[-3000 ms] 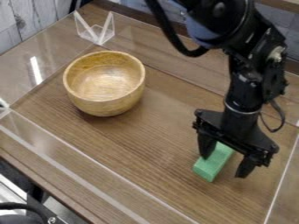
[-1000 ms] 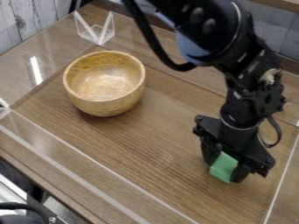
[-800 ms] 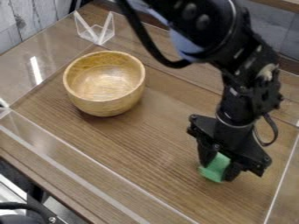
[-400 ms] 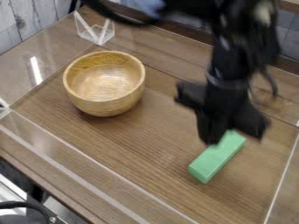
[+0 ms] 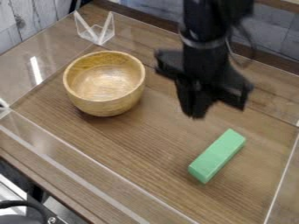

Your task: Put green object into wooden bowl

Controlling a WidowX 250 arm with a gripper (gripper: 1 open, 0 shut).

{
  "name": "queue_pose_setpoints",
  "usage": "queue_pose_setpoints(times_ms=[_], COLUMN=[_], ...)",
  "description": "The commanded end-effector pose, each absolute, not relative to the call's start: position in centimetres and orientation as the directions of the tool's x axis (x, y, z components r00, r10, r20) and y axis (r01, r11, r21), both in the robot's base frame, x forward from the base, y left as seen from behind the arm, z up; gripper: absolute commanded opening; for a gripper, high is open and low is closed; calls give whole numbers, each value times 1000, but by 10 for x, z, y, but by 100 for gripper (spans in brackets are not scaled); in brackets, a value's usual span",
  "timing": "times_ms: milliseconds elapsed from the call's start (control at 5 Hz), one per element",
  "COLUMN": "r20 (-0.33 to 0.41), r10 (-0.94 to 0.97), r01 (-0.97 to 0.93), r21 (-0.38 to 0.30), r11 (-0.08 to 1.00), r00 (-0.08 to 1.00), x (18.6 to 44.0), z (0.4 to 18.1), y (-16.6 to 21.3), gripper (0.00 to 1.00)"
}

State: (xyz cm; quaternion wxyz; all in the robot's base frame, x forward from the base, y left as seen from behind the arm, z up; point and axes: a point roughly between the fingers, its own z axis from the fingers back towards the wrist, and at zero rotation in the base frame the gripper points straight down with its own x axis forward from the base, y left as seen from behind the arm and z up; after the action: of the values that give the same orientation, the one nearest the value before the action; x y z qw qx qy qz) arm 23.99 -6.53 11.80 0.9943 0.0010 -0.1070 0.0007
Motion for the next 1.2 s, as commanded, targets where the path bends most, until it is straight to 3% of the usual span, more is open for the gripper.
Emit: queue_pose_setpoints(times_ms=[0,400,600,800,1000], r20=[229,209,200,196,205], r10=[-7,16,6,2,1], r01=[5,-20,-10,-6,-4], r21=[9,18,20,20,17], r11=[1000,1000,1000,1000,1000], r00=[973,978,980,981,979], x=[241,240,230,222,212], z=[102,54,41,36,46], y=[-73,-79,-80,-79,-78], gripper=[100,100,100,0,0])
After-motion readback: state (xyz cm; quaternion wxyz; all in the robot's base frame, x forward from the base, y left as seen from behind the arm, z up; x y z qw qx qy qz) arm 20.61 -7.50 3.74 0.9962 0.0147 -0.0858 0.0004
